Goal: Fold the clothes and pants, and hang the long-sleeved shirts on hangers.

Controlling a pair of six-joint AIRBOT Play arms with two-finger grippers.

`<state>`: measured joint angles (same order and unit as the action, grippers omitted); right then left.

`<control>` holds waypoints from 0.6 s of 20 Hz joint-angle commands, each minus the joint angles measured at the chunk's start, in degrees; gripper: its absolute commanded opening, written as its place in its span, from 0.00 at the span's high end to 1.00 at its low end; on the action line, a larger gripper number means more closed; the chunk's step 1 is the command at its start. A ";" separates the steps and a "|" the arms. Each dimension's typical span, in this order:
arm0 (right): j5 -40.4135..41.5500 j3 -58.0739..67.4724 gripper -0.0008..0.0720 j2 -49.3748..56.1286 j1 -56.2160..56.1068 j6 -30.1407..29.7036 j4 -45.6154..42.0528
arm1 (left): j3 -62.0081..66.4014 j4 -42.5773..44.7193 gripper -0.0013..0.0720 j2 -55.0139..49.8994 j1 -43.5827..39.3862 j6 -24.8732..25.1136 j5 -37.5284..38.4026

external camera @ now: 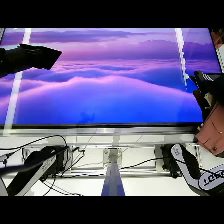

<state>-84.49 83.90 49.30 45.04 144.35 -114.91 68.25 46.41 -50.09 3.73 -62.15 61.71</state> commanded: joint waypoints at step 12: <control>17.64 -0.02 0.95 7.19 -15.96 -45.81 41.79 | 0.00 -0.11 0.04 -0.24 -0.04 0.00 -0.02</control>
<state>-70.61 83.83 54.85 37.10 113.75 -86.52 68.25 46.28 -50.28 3.73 -62.17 61.71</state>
